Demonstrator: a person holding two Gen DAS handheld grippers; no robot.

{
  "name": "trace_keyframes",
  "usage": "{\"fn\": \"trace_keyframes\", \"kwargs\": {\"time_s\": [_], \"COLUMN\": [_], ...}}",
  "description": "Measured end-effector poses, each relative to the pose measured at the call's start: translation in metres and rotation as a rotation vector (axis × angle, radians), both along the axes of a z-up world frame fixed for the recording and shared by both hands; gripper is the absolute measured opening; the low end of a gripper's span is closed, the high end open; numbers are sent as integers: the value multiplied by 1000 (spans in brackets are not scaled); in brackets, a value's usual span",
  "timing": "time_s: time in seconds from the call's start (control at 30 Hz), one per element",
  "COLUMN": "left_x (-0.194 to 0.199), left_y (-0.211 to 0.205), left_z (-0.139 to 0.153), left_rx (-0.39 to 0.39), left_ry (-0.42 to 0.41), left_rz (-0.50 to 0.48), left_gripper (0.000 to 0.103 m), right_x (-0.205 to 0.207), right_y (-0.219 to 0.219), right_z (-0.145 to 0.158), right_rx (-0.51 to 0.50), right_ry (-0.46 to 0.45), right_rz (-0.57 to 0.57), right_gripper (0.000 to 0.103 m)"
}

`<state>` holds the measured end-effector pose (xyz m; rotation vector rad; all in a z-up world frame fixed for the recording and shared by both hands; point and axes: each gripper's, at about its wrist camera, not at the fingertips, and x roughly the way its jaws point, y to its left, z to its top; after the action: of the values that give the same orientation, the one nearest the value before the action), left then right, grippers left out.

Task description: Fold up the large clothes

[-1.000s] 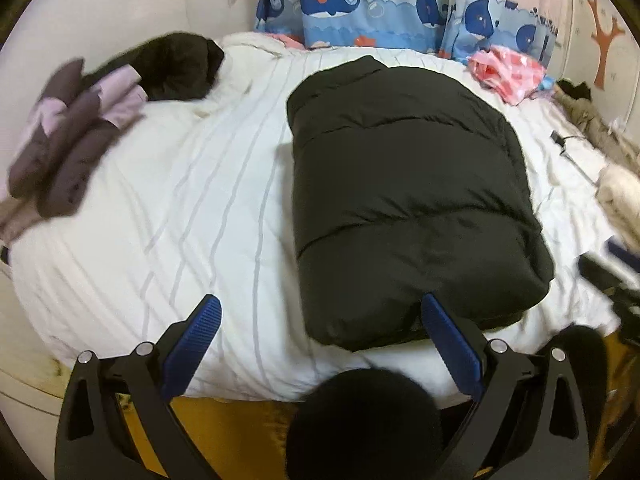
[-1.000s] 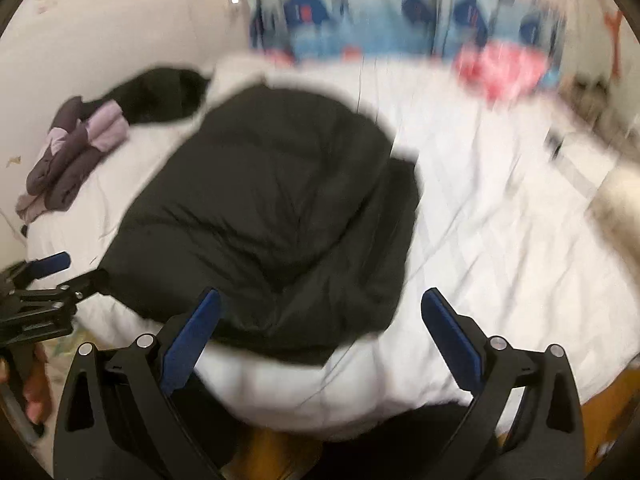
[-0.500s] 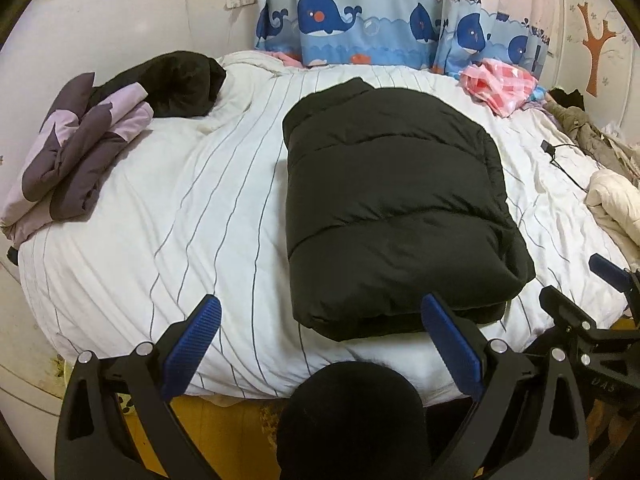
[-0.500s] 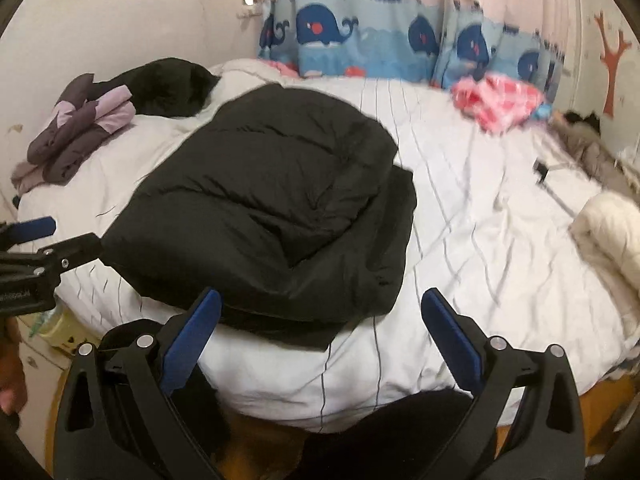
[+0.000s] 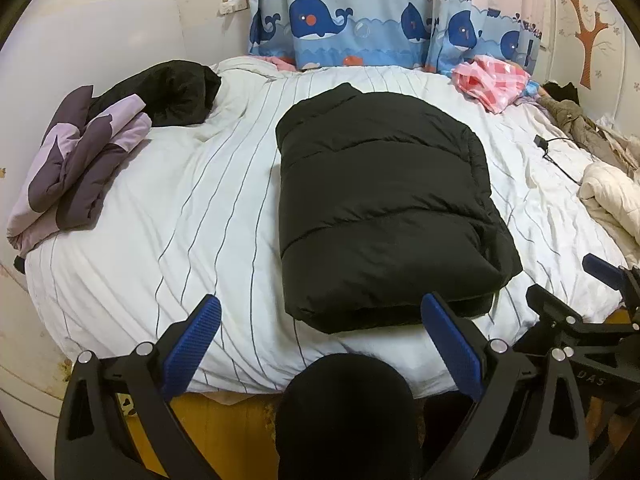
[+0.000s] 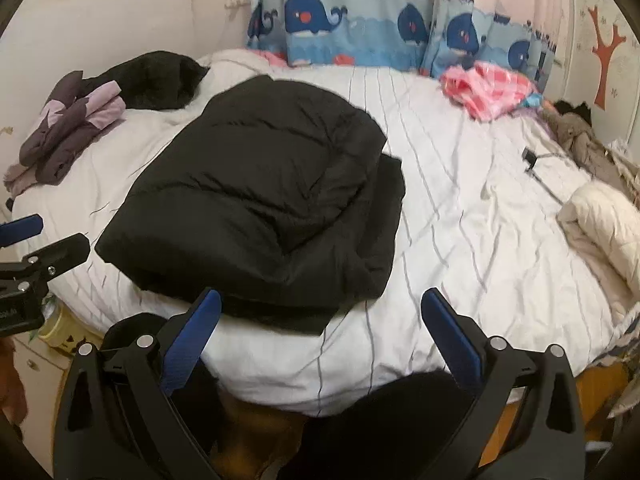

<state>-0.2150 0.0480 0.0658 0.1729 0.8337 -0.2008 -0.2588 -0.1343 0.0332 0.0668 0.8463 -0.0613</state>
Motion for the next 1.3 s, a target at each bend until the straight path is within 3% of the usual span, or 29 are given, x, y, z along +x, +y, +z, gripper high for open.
{"fn": "trace_keyframes", "kwargs": {"time_s": [0.43,1.3], "left_x": [-11,-16], "left_y": [0,2], "left_z": [0,5], "left_rx": [34,18], "left_ry": [-25,-32], "left_rz": [41,46], "left_gripper": [96,96], "right_x": [-11,-15], "right_y": [14,23], "right_z": [9,10], "right_rx": [1,0], "right_ry": [-5,1], "right_rz": [10,12], "right_gripper": [97,97]}}
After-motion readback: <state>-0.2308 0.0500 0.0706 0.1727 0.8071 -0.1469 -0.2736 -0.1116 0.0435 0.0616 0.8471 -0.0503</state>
